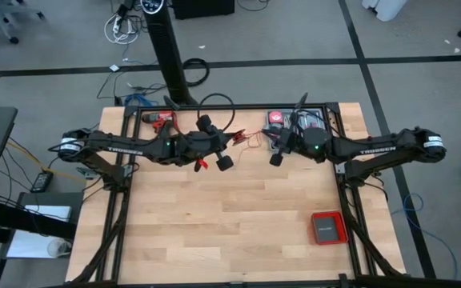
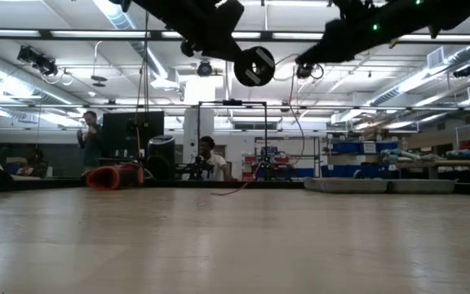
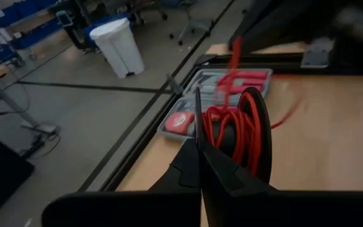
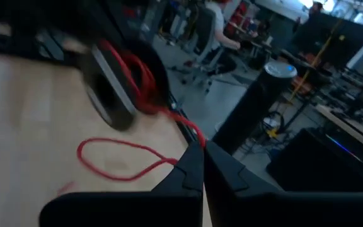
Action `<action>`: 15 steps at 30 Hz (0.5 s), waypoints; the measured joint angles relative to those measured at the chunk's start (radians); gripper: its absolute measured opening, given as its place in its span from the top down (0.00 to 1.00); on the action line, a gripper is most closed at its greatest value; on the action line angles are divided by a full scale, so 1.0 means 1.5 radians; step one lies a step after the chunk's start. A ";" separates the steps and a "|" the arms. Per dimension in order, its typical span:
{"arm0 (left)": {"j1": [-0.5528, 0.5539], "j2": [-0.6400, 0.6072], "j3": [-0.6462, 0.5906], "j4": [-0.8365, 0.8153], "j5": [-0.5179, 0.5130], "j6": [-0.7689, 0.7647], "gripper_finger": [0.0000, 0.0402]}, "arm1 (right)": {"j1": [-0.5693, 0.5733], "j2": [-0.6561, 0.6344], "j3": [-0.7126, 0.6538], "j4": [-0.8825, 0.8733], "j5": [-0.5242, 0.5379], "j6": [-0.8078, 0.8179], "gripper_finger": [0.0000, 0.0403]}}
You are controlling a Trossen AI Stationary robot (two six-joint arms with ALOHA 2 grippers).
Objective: Coil cords
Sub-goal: Coil the red wire on the black spool
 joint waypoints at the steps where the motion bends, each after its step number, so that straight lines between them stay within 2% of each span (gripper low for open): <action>1: 0.003 0.001 0.000 -0.003 -0.002 0.000 1.00 | 0.008 0.000 0.007 0.001 0.000 0.001 1.00; 8: 0.016 0.030 0.001 -0.006 -0.003 0.009 1.00 | 0.052 0.041 0.068 -0.006 -0.029 0.023 1.00; 15: 0.020 0.050 0.001 0.015 -0.015 0.029 1.00 | 0.055 0.106 0.125 -0.021 -0.078 0.044 1.00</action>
